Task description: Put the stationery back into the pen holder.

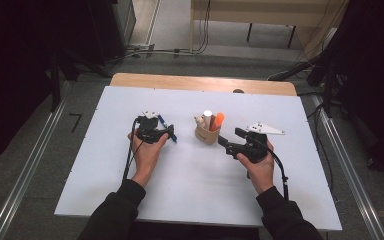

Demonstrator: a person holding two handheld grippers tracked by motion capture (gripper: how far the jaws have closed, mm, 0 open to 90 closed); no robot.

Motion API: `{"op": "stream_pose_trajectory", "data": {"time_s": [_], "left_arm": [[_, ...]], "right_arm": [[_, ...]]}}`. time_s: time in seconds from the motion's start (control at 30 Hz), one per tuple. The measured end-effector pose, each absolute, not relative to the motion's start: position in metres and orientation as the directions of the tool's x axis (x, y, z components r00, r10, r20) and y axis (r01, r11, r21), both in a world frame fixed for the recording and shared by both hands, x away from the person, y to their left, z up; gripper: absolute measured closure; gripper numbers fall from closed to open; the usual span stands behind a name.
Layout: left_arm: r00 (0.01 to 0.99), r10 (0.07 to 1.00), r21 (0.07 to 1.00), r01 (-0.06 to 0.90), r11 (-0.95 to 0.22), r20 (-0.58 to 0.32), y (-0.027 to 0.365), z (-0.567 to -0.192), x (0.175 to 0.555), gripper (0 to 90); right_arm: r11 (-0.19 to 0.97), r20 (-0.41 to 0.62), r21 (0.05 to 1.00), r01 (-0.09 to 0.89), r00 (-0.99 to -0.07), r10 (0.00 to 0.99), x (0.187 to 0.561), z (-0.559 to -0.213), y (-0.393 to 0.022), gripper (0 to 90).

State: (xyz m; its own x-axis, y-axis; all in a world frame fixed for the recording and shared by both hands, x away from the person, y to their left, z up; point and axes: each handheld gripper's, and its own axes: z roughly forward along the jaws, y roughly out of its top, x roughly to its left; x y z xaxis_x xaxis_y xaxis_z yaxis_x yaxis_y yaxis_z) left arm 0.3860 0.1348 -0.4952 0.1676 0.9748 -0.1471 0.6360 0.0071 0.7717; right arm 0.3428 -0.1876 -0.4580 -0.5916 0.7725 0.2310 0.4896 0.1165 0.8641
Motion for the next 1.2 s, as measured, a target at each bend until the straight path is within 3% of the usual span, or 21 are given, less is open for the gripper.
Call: {"op": "stream_pose_trajectory", "data": {"time_s": [1.2], "left_arm": [[0.081, 0.995, 0.738, 0.675, -0.009, -0.062, 0.129, -0.502, 0.426, 40.5]], "right_arm": [[0.112, 0.238, 0.863, 0.493, -0.591, 0.771, 0.343, -0.458, -0.190, 18.1]]}}
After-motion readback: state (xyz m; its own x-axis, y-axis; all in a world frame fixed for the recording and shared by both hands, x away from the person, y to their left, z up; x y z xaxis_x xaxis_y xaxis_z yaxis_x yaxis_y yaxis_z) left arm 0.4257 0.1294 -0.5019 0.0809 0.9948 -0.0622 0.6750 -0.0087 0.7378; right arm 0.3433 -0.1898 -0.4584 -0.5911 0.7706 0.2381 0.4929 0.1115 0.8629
